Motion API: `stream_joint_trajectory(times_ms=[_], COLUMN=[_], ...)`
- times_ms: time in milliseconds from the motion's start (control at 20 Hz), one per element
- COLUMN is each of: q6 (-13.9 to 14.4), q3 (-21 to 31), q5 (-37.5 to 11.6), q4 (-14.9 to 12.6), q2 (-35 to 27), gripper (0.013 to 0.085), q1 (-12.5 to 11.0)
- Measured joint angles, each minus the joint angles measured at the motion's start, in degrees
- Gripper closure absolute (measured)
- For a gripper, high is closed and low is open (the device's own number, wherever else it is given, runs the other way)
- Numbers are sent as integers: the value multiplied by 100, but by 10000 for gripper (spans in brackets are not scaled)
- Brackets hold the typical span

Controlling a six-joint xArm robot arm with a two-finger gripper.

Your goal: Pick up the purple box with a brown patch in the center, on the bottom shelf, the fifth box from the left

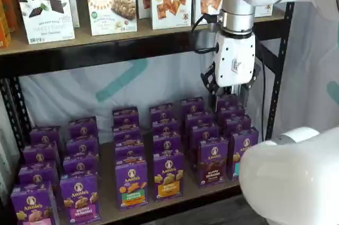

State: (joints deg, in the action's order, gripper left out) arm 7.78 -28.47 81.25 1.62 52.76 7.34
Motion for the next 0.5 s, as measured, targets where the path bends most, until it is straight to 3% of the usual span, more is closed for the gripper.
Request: stream_joint_trajectory(times_ms=[150,500], q6=[205,392], q3=[154,18], q5=[-284,-120], q4=[-287,-384], q2=[210,64], gripper=[130,130], q1=[158,330])
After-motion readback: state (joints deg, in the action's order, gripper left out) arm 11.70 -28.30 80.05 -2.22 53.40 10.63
